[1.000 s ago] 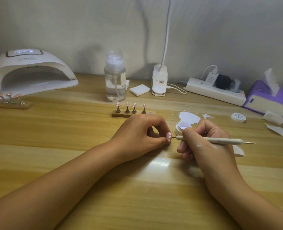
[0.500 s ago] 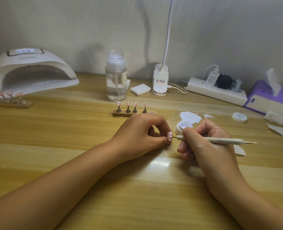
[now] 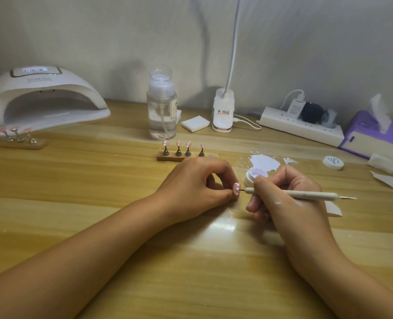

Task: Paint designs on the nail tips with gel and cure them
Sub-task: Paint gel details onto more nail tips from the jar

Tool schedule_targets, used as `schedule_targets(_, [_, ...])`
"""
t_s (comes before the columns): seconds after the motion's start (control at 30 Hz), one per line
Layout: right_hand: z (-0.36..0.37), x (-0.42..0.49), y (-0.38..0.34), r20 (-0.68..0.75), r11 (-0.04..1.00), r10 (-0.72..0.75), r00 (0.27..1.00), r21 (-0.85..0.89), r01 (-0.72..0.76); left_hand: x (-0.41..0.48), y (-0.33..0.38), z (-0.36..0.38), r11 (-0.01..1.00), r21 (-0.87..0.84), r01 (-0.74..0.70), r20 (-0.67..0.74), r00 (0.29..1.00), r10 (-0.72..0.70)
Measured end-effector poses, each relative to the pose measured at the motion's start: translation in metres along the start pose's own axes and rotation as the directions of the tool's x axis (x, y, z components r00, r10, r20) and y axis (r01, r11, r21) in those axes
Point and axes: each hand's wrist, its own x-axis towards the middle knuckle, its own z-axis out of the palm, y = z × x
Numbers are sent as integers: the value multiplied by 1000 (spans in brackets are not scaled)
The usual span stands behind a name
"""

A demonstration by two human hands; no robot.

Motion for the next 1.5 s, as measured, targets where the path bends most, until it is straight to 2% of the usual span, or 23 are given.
schedule_targets(0.17, [-1, -1, -2, -72, 996, 2, 997, 87, 5, 0, 0, 0, 1000, 6, 4, 5, 1000, -5])
schedule_targets(0.47, [-6, -5, -1, -117, 983, -45, 992, 172, 65, -3, 1, 1, 999, 23, 30, -4, 1000, -30])
schedule_targets(0.6, [-8, -6, -2, -129, 977, -62, 990, 196, 87, -4, 2, 0, 999, 44, 22, -74, 997, -19])
schedule_targets(0.77, [-11, -8, -3, -113, 977, -8, 994, 211, 31, -2, 13, -7, 990, 138, -2, -173, 985, 26])
schedule_targets(0.87, [-12, -9, -2, -99, 980, 30, 995, 201, -9, 13, 18, -28, 993, 99, 60, -285, 958, -30])
schedule_targets(0.97, [-11, -8, -2, -87, 982, 35, 996, 189, -18, 32, 19, -50, 968, 130, 217, -348, 924, -160])
schedule_targets(1.07, [-12, -6, -3, -72, 984, 41, 997, 178, -27, 47, 15, -54, 901, 262, 345, -299, 917, -264])
schedule_targets(1.17, [-12, -5, -2, -65, 986, 47, 997, 164, -36, 57, 9, -47, 859, 339, 383, -238, 918, -316])
schedule_targets(1.37, [-12, -1, 0, -59, 987, 70, 996, 146, -61, 64, 1, -41, 811, 489, 322, -164, 947, -277])
schedule_targets(1.5, [-11, 0, 0, -66, 988, 73, 995, 140, -64, 65, 0, -41, 799, 525, 293, -130, 956, -265])
